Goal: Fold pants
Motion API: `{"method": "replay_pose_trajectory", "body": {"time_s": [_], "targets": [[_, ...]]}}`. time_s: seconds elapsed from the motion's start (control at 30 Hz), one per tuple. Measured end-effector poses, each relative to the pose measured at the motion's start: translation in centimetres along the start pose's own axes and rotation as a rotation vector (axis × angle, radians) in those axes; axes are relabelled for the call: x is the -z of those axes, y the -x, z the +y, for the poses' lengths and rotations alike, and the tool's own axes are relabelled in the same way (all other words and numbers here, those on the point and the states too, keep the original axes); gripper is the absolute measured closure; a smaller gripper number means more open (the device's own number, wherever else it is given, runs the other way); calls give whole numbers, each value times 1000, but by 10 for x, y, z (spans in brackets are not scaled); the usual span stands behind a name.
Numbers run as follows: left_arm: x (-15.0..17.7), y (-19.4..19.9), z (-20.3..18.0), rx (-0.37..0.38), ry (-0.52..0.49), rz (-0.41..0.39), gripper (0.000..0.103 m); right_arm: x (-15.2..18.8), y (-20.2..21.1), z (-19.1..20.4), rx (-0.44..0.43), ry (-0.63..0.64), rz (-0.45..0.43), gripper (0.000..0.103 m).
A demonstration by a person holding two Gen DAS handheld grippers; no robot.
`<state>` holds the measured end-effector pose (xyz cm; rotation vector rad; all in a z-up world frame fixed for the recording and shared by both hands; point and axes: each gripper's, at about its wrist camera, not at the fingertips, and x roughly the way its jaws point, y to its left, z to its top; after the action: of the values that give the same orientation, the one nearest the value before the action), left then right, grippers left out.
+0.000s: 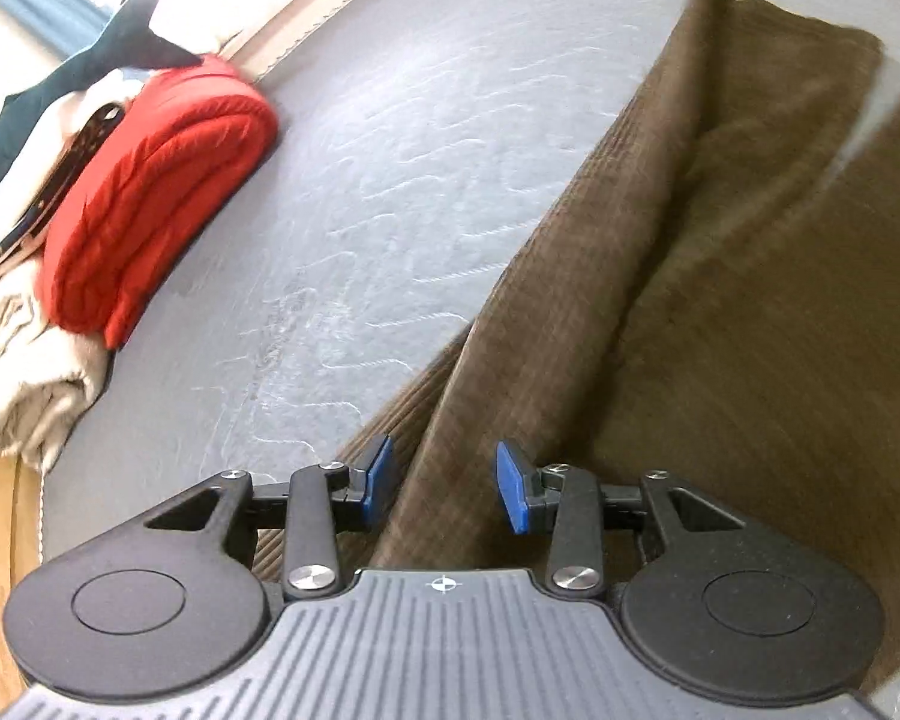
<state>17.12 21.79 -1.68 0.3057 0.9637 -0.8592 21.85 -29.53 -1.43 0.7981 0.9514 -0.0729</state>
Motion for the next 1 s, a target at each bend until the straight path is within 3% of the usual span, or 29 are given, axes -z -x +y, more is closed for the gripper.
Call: {"method": "replay_pose_trajectory", "body": {"time_s": [0.17, 0.3, 0.4, 0.5, 0.67, 0.77, 0.87, 1.0], "targets": [[-31, 24, 9, -10, 115, -216, 67, 7, 7, -21, 25, -73, -24, 62], [-66, -1, 8, -14, 219, -286, 67, -9, 8, -42, 47, -131, -72, 62], [-86, -52, -3, -1, 241, -264, 67, -28, 6, -60, 62, -181, -102, 62], [-114, -108, -13, -38, 244, -159, 68, -51, 2, -81, 44, -234, -137, 62], [-129, -182, -22, 13, 317, -69, 68, -89, -8, -110, 14, -308, -201, 62], [-134, -204, -41, -19, 226, -8, 67, -104, -20, -124, 30, -332, -210, 62], [-139, -217, -55, -40, 123, 15, 55, -113, -39, -132, 34, -358, -174, 62], [-143, -227, -53, -91, 84, 38, 55, -121, -61, -133, 32, -373, -131, 62]]}}
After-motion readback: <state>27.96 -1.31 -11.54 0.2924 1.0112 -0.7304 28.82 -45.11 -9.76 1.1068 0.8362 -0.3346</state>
